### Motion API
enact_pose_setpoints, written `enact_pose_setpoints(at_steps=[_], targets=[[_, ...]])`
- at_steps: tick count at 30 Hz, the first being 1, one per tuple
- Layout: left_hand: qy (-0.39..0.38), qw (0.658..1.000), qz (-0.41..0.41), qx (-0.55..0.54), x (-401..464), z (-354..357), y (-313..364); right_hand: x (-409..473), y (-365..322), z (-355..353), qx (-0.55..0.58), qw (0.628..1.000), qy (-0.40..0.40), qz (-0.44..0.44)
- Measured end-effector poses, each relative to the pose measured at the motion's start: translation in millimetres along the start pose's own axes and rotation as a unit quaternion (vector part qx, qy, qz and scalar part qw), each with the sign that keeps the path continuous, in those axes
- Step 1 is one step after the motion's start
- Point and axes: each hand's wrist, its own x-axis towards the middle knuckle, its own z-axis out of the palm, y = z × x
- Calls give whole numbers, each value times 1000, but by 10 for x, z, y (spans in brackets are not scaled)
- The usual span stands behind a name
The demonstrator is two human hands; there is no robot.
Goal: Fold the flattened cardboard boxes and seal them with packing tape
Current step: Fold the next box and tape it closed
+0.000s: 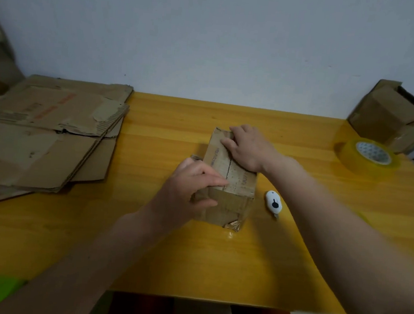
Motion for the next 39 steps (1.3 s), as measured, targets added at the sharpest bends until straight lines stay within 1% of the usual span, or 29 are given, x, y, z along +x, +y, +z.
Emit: enact_pose_setpoints(at_steps=[3,6,9,11,14,16,18,19,20,21,22,24,26,28,30,32,34,35,37,39], targets=[[42,999,-20,-10,-10,50,66,-355,56,61,118,992,26,-32],[59,998,-32,-20,-3,72,100,-778,89,166,223,971,53,-66],[65,997,-38,-16,-10,65,123,-1100,124,257,297,948,78,-86],[76,996,-42,-8,-13,91,149,-1233,180,301,333,934,100,-79],[116,992,-46,33,-28,176,212,-1422,289,379,331,929,158,-46],[154,982,-44,98,-59,223,312,-1585,391,453,310,931,191,-21],[196,968,-8,159,-104,278,483,-1743,529,538,274,937,218,-5],[202,966,17,159,-127,330,587,-1815,611,567,260,938,230,6],[188,972,36,134,-144,404,691,-1877,698,589,246,938,244,21],[157,982,42,94,-156,499,784,-1931,790,605,226,938,260,35],[117,991,35,49,-160,608,865,-1976,884,623,202,938,277,49],[37,999,-19,-31,-142,826,980,-2046,1074,665,156,939,298,75],[-33,992,-101,-66,-75,1031,1038,-2104,1200,709,117,947,275,114],[-93,979,-172,-53,43,1225,1051,-2158,1269,781,65,959,234,142],[-142,964,-223,-44,200,1378,1045,-2184,1312,830,20,967,203,156],[-182,949,-251,-60,357,1473,1048,-2188,1347,832,28,967,188,167],[-201,941,-255,-94,462,1534,1064,-2192,1400,819,75,967,177,168],[-199,942,-251,-104,487,1557,1074,-2197,1429,817,93,967,178,160],[-172,944,-255,-119,500,1590,1078,-2220,1468,811,117,967,181,138],[-139,940,-278,-140,481,1607,1057,-2246,1493,803,130,967,179,123]])
